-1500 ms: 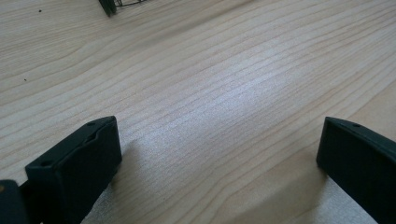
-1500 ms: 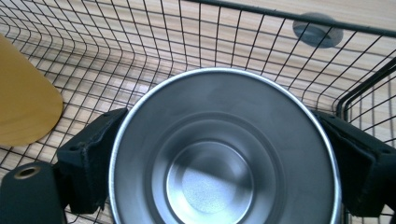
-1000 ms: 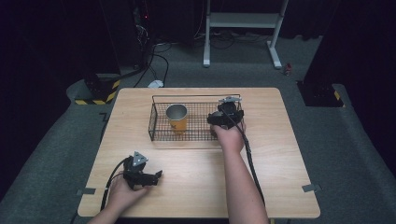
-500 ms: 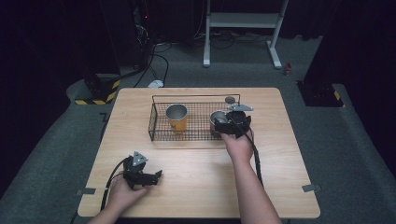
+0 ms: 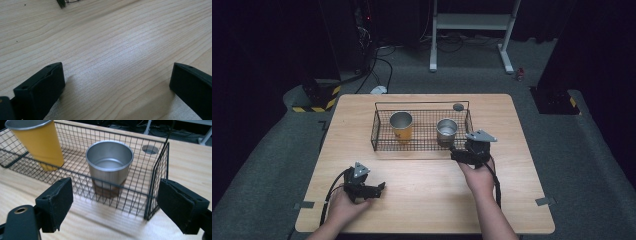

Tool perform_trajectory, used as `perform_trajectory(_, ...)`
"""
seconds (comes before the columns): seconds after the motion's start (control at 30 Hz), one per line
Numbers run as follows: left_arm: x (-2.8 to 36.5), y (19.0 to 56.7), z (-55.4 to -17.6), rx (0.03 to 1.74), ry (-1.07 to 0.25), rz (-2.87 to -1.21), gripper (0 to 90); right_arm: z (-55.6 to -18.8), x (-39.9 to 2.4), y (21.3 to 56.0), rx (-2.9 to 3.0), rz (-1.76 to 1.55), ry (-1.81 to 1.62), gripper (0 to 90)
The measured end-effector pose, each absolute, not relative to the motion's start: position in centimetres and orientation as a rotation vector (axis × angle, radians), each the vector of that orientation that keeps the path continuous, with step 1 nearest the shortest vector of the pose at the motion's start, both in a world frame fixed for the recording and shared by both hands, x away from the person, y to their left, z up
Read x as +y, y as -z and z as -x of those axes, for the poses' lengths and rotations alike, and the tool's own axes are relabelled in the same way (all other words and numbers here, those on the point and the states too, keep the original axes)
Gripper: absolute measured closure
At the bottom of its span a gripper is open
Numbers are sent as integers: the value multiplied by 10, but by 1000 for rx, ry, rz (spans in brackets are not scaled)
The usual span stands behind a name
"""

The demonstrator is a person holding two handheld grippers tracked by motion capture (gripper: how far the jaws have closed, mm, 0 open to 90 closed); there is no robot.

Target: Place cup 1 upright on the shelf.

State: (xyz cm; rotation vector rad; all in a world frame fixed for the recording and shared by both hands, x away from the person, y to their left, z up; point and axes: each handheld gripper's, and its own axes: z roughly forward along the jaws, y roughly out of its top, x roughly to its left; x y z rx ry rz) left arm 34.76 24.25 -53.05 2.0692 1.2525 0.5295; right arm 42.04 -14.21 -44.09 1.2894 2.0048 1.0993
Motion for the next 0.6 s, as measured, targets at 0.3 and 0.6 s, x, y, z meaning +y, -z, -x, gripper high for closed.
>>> perform_trajectory(0.3,243,530,-348,1258,-527,-2063,6,-392,-161,460,1998,-1276,-1069,139)
perform_trajectory(0.6,244,531,-347,1264,-531,-2061,6,-373,-188,494,2021,-1339,-983,139)
